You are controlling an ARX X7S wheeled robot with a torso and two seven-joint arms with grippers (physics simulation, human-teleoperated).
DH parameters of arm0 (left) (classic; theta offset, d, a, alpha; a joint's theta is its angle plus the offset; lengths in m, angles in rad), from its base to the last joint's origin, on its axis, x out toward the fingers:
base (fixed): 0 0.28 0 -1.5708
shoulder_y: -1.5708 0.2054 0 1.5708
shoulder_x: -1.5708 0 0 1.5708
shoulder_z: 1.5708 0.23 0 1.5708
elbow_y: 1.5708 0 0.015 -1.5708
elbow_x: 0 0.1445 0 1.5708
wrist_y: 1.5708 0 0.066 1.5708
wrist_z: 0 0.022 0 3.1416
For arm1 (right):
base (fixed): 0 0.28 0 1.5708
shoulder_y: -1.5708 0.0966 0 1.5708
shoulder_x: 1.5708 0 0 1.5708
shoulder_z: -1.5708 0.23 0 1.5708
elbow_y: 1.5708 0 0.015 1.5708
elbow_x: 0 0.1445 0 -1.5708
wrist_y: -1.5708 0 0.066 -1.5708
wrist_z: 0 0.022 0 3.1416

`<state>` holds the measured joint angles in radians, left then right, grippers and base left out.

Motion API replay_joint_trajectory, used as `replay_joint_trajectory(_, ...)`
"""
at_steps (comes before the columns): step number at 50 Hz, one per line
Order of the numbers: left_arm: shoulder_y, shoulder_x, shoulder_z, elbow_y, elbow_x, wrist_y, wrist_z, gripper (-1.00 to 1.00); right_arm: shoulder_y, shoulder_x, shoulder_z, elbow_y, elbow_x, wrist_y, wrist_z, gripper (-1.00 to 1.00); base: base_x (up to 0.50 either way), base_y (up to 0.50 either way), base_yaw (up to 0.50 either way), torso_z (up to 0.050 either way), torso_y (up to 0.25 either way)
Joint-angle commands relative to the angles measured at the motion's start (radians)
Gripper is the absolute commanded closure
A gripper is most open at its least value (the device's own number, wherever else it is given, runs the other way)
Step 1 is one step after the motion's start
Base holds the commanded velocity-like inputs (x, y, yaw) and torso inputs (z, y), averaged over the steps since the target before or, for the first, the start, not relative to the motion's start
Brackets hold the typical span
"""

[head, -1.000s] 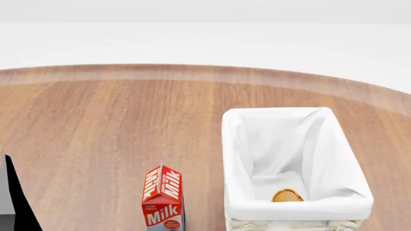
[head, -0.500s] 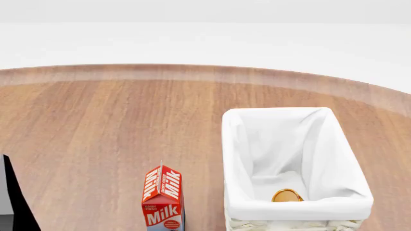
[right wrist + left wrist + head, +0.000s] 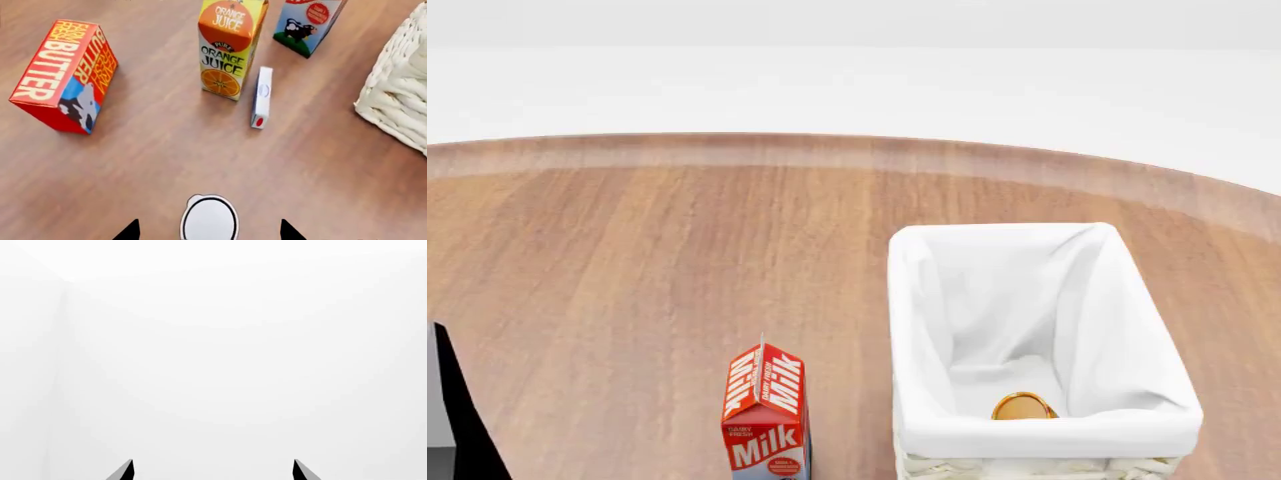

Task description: Pick up the alphabet soup and the tomato sauce, and put them in the basket.

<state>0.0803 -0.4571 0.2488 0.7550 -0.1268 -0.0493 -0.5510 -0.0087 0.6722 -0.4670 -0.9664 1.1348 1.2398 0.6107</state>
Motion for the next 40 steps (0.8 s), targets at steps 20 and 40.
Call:
replay_joint_trajectory(20,0.004,-0.004,0.005,-0.013,0.001,0.013,-0.006,-1.0,-0.123,0.014,-0.103,0.181,-0.32,-0.305,-0.206,-1.0,0.0,0.0,0.0,0.0,0.0)
replay_joint_trajectory(40,0.003,-0.007,0.008,-0.02,0.001,0.018,-0.008,-1.0,-0.14,0.009,-0.173,0.265,-0.401,-0.372,-0.259,-1.0,0.0,0.0,0.0,0.0,0.0)
